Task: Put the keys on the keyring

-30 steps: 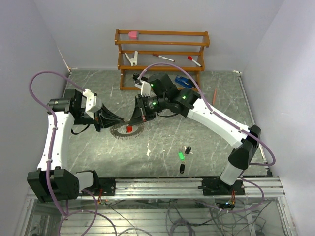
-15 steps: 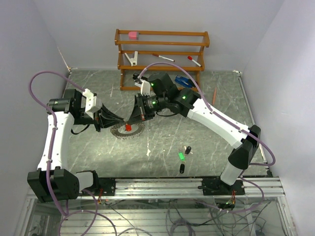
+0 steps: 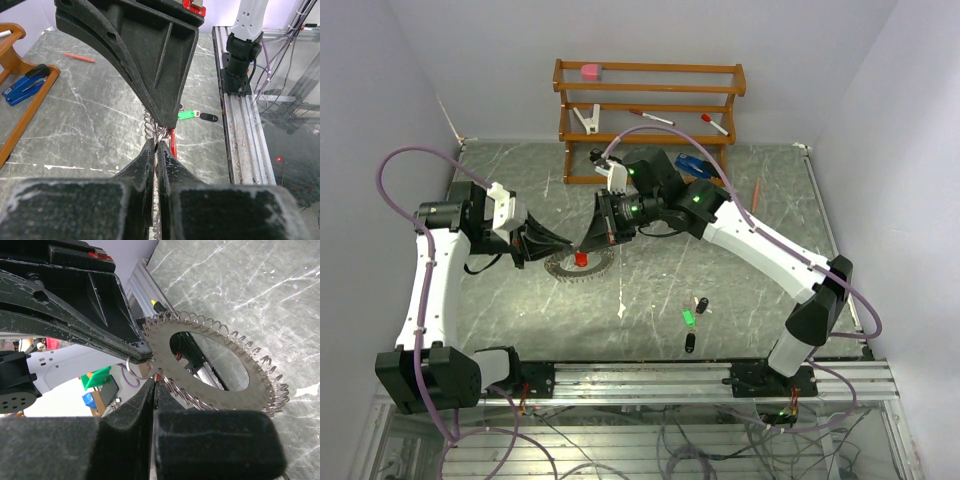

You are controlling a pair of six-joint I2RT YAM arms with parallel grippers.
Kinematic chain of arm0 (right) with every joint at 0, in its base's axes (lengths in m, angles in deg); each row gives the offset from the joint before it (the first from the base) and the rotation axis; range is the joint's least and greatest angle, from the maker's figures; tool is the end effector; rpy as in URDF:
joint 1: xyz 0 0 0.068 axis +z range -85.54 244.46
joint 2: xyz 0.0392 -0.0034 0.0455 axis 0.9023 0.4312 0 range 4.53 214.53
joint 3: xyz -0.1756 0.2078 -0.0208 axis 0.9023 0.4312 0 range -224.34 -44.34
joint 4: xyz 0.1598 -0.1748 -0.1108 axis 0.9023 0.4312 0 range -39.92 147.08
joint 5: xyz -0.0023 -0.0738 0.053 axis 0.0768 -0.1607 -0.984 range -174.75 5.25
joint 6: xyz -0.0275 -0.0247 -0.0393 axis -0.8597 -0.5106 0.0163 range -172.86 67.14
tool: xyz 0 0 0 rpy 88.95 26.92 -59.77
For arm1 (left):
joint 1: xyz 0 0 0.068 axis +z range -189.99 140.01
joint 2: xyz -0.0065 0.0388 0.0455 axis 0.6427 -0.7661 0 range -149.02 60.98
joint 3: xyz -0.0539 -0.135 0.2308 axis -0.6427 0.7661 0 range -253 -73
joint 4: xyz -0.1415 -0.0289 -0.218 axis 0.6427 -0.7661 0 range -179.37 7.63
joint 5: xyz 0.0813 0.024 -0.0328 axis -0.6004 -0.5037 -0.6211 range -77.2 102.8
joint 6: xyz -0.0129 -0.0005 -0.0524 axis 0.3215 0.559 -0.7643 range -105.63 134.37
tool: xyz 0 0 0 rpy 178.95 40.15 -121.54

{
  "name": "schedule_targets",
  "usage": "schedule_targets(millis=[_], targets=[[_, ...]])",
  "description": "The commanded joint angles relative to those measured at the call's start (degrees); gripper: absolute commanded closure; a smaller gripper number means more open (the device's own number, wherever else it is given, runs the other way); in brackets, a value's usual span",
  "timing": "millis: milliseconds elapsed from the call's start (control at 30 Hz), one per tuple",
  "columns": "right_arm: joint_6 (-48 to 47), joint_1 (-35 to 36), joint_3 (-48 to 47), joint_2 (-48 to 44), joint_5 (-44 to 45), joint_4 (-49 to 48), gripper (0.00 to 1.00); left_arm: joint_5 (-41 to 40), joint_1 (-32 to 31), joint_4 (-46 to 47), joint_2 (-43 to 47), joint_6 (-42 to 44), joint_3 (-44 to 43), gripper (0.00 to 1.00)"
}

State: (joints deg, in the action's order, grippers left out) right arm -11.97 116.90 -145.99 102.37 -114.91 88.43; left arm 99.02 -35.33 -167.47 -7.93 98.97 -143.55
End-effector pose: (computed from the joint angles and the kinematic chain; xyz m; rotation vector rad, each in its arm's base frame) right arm 0.2192 0.3144 0.3917 -0.5962 2.4205 1.4000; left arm 0.1792 -0.0210 0.3509 1.1999 1.2852 -1.0993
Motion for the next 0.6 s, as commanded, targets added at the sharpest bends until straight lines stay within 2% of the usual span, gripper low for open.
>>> schedule_targets(millis=[0, 567], targets=[[-1.0, -0.2, 0.3, -2.5, 1.2, -3.1, 1.0, 4.8, -0.4, -0.2, 1.3, 1.3, -0.1, 0.93], [-3.2, -0.2, 3.1, -3.5, -2.4, -7.1, 1.0, 4.8, -2.1, 0.7, 3.9, 2.1, 0.2, 0.93]])
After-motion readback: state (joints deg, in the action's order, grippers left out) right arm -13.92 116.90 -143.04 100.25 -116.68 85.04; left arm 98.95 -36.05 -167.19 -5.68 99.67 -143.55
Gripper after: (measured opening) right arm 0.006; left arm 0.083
